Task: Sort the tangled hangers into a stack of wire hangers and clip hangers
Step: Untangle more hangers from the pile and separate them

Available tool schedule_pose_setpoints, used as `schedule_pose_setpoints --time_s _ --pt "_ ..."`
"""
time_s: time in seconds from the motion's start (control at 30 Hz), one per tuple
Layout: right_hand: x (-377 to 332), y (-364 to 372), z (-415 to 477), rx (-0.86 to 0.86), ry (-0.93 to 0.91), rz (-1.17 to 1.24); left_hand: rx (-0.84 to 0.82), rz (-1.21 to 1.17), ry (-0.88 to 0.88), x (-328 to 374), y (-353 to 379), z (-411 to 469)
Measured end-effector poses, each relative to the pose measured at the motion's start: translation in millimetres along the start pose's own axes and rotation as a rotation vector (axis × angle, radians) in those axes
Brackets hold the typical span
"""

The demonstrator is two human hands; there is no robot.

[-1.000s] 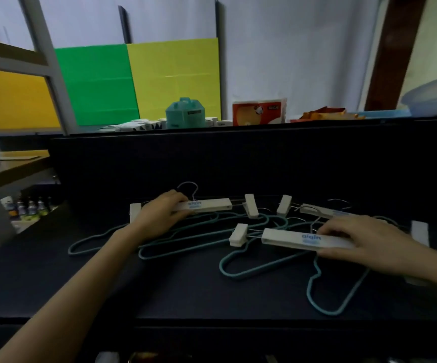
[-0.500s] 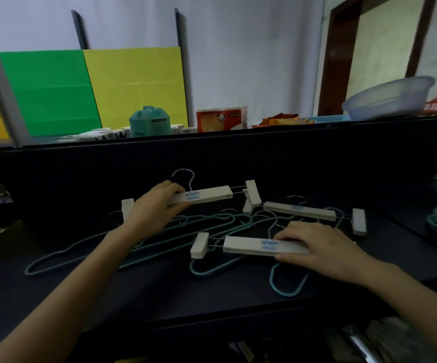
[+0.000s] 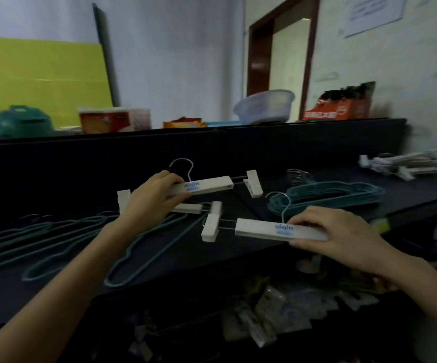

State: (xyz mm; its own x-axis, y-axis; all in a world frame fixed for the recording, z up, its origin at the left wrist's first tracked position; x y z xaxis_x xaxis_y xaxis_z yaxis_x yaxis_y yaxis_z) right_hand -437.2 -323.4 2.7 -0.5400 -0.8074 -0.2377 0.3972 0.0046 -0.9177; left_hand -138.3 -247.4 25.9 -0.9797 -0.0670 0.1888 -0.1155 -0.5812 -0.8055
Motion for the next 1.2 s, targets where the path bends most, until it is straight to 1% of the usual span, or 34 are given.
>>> schedule_pose_setpoints --time_s 0.23,0.37,0.6,0.73,1.0,1.2 --pt "122 -61 -92 0.120 0.122 0.061 0.036 -0.086 0.058 138 71 31" --pt "174 -85 -133 0.180 0.188 0.116 -0.013 -0.110 0.111 209 106 59" --pt "266 -124 -182 0.276 0.303 0.093 -0.065 -0.157 0.223 329 170 113" --pt "321 -149 -194 0.305 0.337 0.042 -0.106 -0.192 0.278 388 215 150" --pt "451 -188 -179 0.311 0.354 -0.020 -0.215 -0.111 0.346 480 303 230" --pt "533 -204 -161 0.334 0.351 0.035 -0.280 -0.034 0.346 528 355 270"
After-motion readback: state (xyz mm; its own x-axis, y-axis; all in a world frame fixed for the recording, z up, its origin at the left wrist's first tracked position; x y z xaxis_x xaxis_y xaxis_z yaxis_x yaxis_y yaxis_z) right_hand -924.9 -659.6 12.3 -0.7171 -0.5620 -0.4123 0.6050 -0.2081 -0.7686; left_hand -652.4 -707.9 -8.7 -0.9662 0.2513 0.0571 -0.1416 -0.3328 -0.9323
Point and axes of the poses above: each hand's wrist, its own z-axis towards the middle knuckle, its own y-axis out of the palm, x = y × z, the point moved 4 cm from there along z, towards the middle knuckle, and after that the axes turned 3 degrees about z, right-handed, at the moved point
